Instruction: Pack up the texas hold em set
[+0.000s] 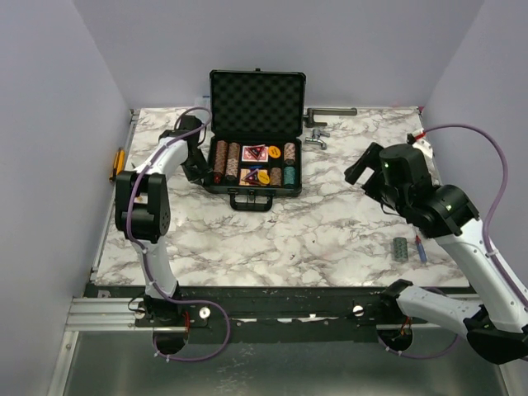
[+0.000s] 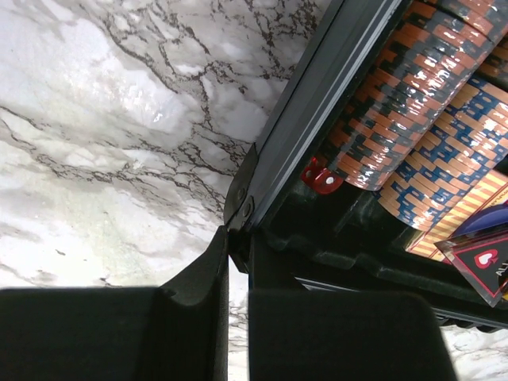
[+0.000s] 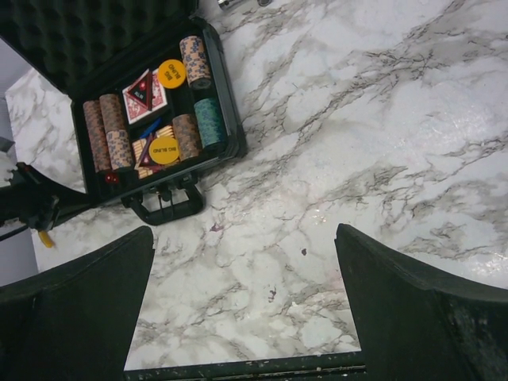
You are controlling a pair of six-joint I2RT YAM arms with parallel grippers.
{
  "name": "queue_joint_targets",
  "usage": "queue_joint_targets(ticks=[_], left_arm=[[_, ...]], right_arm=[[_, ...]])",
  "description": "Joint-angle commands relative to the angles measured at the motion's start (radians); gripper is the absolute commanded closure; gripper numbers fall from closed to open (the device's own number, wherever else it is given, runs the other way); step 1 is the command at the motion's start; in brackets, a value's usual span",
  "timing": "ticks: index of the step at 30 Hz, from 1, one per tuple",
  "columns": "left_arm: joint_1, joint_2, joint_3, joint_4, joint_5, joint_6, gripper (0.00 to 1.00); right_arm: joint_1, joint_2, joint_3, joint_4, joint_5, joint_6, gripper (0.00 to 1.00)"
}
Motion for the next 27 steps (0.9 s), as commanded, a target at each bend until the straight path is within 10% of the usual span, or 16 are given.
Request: queue_joint_targets(ticks=[1, 27], left_arm=[[0.009, -0.102, -0.154, -0.081, -0.018, -0.013, 1.0], [-0.024, -0.735, -0.821, -0.005, 0.126, -0.185, 1.0]], right_arm=[[0.008, -0.052, -0.006, -0.038, -0.012, 0.024, 0.0], [0.008, -0.172, -0.209, -0.027, -0.118, 0.122, 0.01]])
